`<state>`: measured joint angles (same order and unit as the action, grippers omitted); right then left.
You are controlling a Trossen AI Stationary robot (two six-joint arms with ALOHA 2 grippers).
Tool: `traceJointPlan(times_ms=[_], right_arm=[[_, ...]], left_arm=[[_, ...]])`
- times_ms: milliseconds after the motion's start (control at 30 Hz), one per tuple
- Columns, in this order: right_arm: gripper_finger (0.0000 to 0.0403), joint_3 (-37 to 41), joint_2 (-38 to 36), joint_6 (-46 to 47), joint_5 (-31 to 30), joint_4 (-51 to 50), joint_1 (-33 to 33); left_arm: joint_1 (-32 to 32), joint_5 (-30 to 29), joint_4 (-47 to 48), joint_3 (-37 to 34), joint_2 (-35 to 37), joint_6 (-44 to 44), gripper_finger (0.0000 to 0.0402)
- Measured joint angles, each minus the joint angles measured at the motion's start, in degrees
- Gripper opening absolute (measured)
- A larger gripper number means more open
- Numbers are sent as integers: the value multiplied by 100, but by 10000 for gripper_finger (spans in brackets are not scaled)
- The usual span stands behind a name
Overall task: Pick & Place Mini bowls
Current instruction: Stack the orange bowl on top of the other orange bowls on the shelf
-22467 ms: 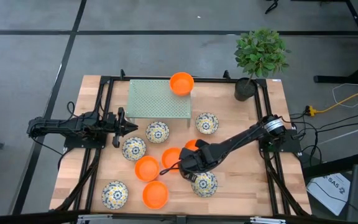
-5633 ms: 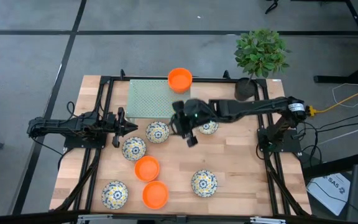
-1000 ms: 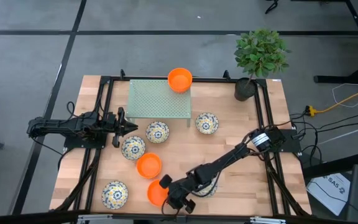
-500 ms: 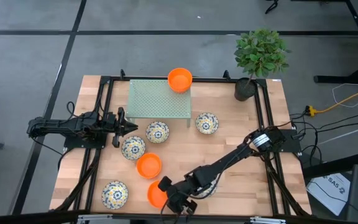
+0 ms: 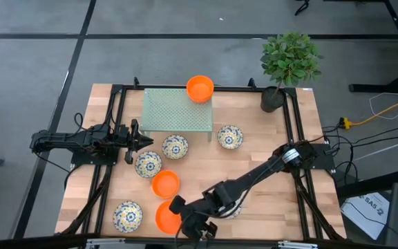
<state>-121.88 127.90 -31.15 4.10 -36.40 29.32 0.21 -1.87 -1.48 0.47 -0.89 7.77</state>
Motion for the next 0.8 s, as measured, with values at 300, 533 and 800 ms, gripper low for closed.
traceJointPlan(times_ms=[300, 533, 800], right_arm=[[10, -1018, 0, -259, 0, -866, -149], [10, -1304, -28, -454, 241, -1078, -387], [10, -1312, -172, -484, 259, -1149, -720]], left_arm=[[2, 0, 0, 0, 0, 0, 38], [2, -2, 0, 2, -2, 0, 38], [1, -1, -2, 1, -1, 0, 38]])
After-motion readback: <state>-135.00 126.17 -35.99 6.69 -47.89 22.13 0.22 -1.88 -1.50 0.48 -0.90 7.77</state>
